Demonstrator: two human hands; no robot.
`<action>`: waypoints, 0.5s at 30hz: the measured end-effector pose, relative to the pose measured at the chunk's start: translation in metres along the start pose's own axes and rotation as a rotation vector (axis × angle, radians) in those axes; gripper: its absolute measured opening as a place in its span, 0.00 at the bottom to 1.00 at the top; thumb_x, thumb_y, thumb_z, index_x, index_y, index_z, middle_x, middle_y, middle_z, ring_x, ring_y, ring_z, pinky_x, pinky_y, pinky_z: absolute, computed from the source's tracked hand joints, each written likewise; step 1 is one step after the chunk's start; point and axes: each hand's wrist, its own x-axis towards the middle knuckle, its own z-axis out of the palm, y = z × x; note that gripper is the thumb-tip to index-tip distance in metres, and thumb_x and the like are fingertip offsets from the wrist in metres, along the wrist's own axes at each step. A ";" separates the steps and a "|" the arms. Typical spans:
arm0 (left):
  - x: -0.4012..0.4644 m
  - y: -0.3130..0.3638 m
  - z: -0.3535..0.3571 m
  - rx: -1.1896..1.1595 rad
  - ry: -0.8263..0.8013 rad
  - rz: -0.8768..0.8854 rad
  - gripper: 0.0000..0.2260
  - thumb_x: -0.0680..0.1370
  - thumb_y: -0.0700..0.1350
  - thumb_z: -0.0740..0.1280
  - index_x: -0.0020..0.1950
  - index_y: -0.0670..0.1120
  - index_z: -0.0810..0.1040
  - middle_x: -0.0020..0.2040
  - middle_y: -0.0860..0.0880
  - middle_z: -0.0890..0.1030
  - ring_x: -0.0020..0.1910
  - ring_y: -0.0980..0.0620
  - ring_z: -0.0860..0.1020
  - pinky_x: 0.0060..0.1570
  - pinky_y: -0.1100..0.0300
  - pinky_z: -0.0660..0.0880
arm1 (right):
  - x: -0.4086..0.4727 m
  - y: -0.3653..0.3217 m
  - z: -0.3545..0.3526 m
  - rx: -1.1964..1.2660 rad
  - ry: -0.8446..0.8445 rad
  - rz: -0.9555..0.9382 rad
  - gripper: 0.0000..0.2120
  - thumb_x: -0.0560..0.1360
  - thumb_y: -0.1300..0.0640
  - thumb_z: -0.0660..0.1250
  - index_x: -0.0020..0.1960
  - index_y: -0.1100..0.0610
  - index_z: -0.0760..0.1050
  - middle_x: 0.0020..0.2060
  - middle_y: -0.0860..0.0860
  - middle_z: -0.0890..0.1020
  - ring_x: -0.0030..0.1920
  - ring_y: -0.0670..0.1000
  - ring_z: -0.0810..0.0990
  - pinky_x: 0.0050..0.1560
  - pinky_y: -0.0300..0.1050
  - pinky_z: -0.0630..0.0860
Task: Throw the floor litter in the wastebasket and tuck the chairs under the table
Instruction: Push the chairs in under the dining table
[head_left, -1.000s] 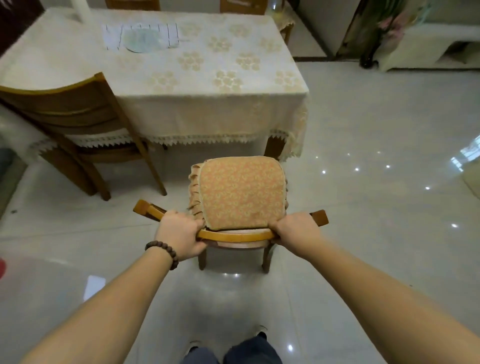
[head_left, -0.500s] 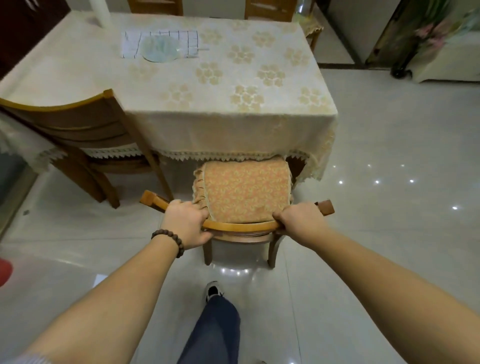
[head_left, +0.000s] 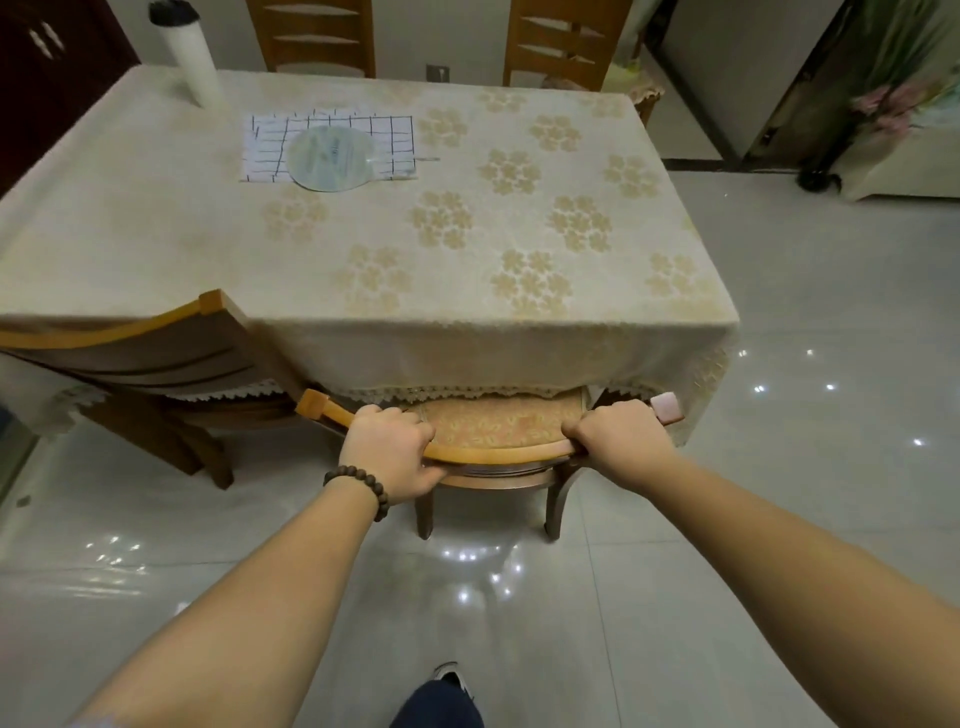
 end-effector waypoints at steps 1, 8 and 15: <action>0.008 -0.004 0.000 -0.005 0.002 0.002 0.22 0.69 0.70 0.54 0.40 0.54 0.74 0.38 0.55 0.77 0.42 0.52 0.75 0.45 0.55 0.69 | 0.008 0.005 -0.002 -0.002 -0.008 -0.001 0.05 0.75 0.54 0.61 0.42 0.50 0.65 0.38 0.50 0.79 0.39 0.55 0.77 0.32 0.46 0.64; 0.071 -0.015 -0.002 0.000 -0.028 0.013 0.26 0.67 0.70 0.47 0.43 0.54 0.76 0.39 0.54 0.77 0.41 0.52 0.75 0.43 0.54 0.68 | 0.054 0.043 -0.004 -0.003 -0.027 0.014 0.03 0.76 0.56 0.60 0.50 0.50 0.70 0.39 0.49 0.78 0.40 0.55 0.78 0.33 0.46 0.64; 0.121 -0.028 0.001 0.091 -0.087 0.081 0.23 0.70 0.70 0.53 0.45 0.53 0.75 0.40 0.54 0.75 0.42 0.51 0.74 0.43 0.54 0.67 | 0.076 0.064 0.013 0.096 0.089 0.065 0.04 0.76 0.53 0.62 0.51 0.50 0.71 0.42 0.49 0.79 0.43 0.54 0.78 0.39 0.47 0.65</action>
